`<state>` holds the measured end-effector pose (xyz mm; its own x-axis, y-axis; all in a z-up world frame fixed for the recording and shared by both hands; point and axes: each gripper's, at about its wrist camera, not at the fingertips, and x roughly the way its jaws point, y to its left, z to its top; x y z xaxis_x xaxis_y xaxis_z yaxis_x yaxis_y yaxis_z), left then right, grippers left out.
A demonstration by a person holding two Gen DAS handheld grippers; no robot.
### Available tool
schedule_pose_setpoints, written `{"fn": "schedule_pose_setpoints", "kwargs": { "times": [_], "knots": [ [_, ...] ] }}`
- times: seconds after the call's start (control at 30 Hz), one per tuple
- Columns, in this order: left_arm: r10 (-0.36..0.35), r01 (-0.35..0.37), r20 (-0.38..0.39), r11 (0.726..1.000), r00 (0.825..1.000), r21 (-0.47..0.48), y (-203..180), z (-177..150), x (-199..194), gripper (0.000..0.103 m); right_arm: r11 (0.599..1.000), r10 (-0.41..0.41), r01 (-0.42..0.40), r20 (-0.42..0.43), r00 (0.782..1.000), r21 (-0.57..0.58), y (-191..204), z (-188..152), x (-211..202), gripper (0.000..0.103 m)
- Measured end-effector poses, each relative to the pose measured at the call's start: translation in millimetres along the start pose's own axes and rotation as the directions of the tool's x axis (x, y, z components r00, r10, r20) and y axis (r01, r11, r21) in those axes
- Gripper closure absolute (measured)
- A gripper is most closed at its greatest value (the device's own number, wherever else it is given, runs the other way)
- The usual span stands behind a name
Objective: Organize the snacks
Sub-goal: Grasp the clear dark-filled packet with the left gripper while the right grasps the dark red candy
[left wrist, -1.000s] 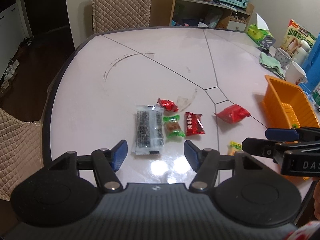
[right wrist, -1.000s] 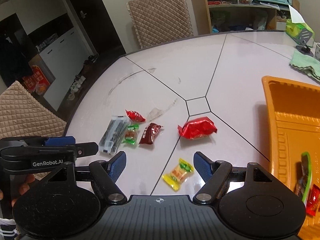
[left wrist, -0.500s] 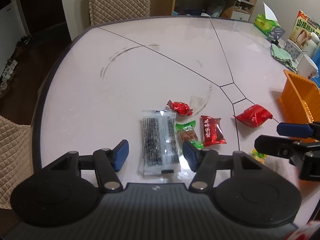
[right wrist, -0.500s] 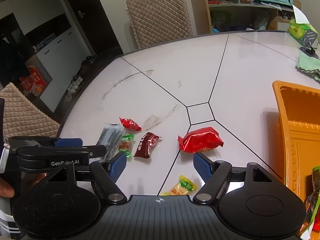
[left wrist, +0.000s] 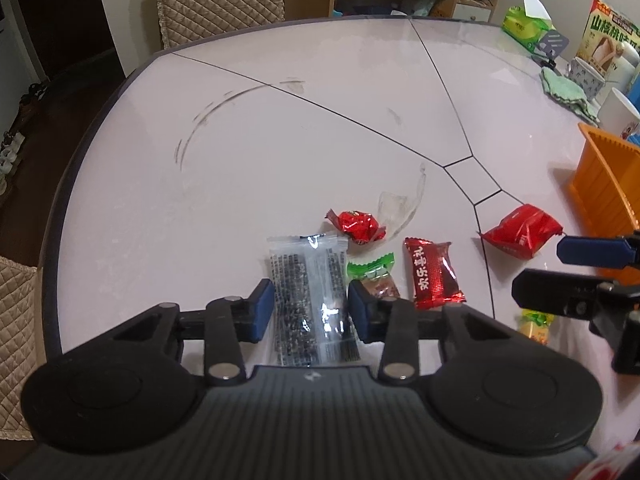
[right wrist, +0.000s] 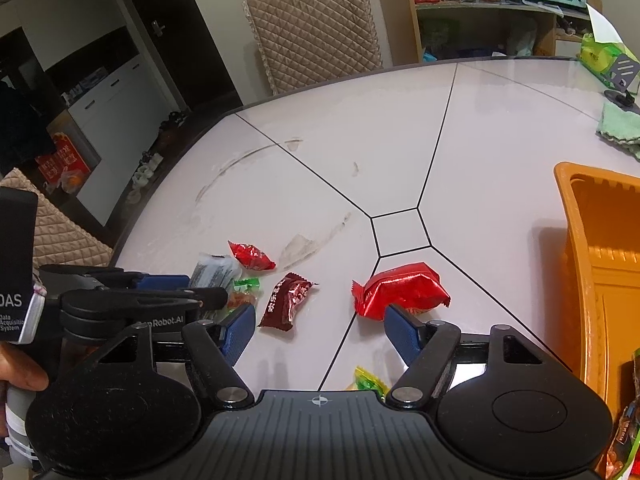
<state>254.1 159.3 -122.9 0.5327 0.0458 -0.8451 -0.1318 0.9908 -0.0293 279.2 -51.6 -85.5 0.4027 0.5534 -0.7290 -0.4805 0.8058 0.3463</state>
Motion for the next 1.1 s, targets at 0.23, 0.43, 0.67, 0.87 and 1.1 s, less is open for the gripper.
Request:
{"fn": "schedule_pose_setpoints", "kwargs": {
  "times": [0.23, 0.43, 0.67, 0.87, 1.1],
  "knots": [
    [0.003, -0.004, 0.019, 1.0, 1.0, 0.017, -1.0, -1.0, 0.6, 0.07, 1.0, 0.019, -0.019, -0.001, 1.0, -0.008, 0.9, 4.1, 6.5, 0.041],
    [0.02, -0.019, 0.031, 1.0, 0.999, -0.023, 7.3, -5.7, -8.1, 0.07, 0.999, 0.041, -0.042, -0.016, 0.999, -0.025, 8.0, 6.9, 17.6, 0.05],
    [0.045, -0.041, 0.045, 0.996, 0.998, -0.082, 23.2, -7.4, -20.8, 0.07, 0.997, 0.054, -0.056, -0.05, 0.997, -0.045, 14.5, 9.6, 34.6, 0.062],
    [0.058, -0.053, 0.054, 0.994, 0.997, -0.097, 29.7, -5.5, -26.9, 0.07, 0.998, 0.034, -0.038, -0.087, 0.996, -0.047, 20.0, 10.3, 51.7, 0.067],
    [0.072, -0.066, 0.055, 0.991, 0.996, -0.113, 32.3, -3.4, -28.1, 0.07, 0.999, 0.017, -0.021, -0.088, 0.996, -0.049, 21.0, 7.5, 59.9, 0.069]
  ]
}}
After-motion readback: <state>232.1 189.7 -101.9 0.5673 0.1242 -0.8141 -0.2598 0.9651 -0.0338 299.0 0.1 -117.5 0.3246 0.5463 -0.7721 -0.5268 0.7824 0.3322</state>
